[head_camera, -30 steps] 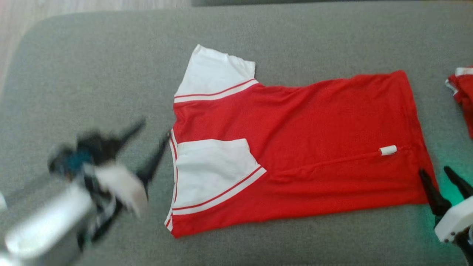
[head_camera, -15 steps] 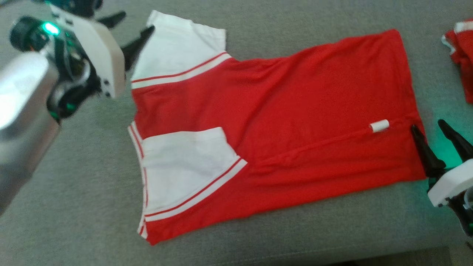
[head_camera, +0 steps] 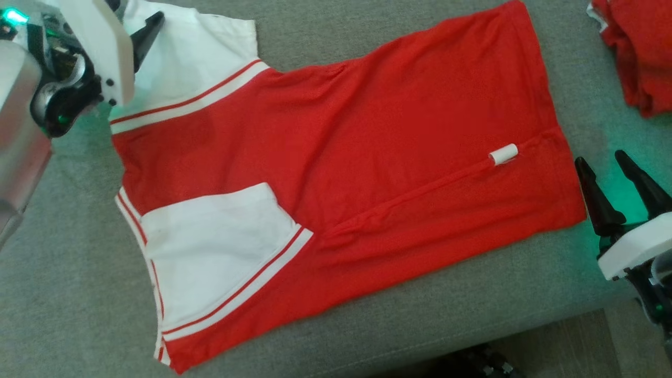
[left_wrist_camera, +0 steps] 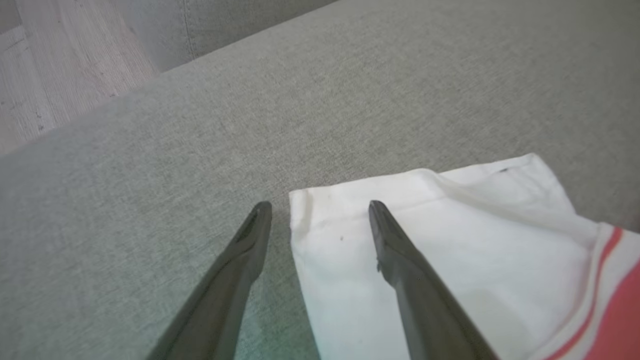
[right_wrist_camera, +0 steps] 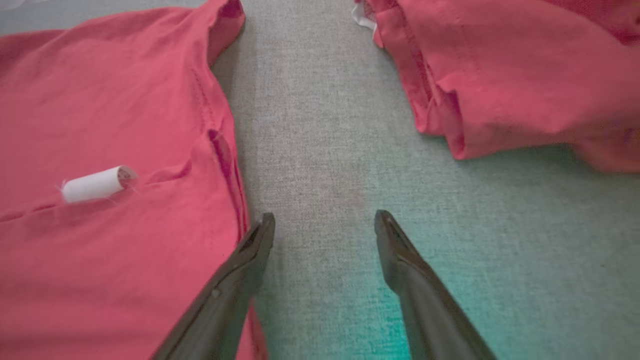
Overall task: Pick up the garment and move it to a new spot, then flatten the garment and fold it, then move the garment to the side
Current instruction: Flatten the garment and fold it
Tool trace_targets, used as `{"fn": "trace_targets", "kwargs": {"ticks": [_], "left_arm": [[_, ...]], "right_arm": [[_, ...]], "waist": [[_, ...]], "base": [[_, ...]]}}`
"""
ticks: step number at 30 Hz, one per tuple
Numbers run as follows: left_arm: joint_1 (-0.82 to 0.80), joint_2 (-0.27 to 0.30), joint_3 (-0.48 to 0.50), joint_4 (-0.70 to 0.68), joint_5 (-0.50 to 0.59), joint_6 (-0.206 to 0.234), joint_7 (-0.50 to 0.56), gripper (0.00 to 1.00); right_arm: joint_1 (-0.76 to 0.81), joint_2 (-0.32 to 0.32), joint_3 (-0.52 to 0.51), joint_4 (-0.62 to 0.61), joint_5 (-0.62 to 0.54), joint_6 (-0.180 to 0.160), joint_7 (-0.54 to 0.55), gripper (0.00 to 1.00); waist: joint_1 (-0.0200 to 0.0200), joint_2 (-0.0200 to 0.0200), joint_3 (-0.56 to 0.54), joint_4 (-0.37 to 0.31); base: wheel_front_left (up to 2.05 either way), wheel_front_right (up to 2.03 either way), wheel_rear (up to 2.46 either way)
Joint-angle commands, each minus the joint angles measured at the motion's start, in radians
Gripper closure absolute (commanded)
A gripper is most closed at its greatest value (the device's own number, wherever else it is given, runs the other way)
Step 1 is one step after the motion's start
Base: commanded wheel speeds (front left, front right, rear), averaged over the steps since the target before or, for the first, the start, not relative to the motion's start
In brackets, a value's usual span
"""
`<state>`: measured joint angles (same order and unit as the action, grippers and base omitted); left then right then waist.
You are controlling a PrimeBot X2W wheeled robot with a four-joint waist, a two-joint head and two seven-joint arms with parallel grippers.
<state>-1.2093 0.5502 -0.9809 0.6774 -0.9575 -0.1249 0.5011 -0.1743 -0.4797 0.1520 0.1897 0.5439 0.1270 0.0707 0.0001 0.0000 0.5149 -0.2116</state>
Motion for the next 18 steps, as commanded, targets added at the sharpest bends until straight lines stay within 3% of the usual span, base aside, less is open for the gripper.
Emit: {"fn": "trace_targets", "kwargs": {"ticks": [1,7,8,11,12,16,17,18], "left_arm": [[-0.062,0.042,0.03,-0.009,0.007,-0.004,-0.002,0.0],[-0.07,0.051,-0.002,0.021,0.005,-0.005,-0.023,0.0],[-0.073,0.054,-0.007,0.022,0.005,-0.005,-0.028,0.08],[-0.079,0.058,-0.022,0.031,-0.01,-0.006,-0.017,0.51],[-0.081,0.058,-0.025,0.035,-0.016,-0.006,-0.011,0.56],[-0.088,0.058,-0.037,0.039,-0.042,-0.006,0.005,0.94],[-0.09,0.059,-0.04,0.038,-0.045,-0.006,0.003,1.0],[-0.093,0.06,-0.041,0.034,-0.046,-0.006,-0.004,1.0]], "right_arm": [[0.015,-0.022,-0.001,-0.029,-0.01,0.004,-0.001,0.0],[0.021,-0.013,-0.01,-0.042,-0.017,0.004,0.002,0.0],[0.021,-0.012,-0.012,-0.043,-0.019,0.004,0.004,0.0],[0.02,-0.01,-0.018,-0.048,-0.026,0.004,0.009,0.0],[0.02,-0.01,-0.02,-0.05,-0.028,0.004,0.01,0.0],[0.018,-0.01,-0.03,-0.055,-0.034,0.004,0.017,0.0],[0.016,-0.009,-0.032,-0.057,-0.035,0.004,0.02,0.0],[0.012,-0.009,-0.034,-0.06,-0.035,0.004,0.022,0.0]], "waist": [[-0.0001,0.0,0.007,-0.008],[-0.0001,0.0,0.017,-0.018],[-0.0001,0.0,0.02,-0.019],[-0.0001,0.0,0.025,-0.019],[-0.0001,0.0,0.026,-0.019],[-0.0001,0.0,0.028,-0.014],[-0.0001,0.0,0.027,-0.012],[-0.0001,0.0,0.026,-0.011]], "base": [[0.0,0.0,0.0],[0.0,0.0,0.0],[0.0,0.0,0.0],[0.0,0.0,0.0],[0.0,0.0,0.0],[0.0,0.0,0.0],[0.0,0.0,0.0],[0.0,0.0,0.0]]}}
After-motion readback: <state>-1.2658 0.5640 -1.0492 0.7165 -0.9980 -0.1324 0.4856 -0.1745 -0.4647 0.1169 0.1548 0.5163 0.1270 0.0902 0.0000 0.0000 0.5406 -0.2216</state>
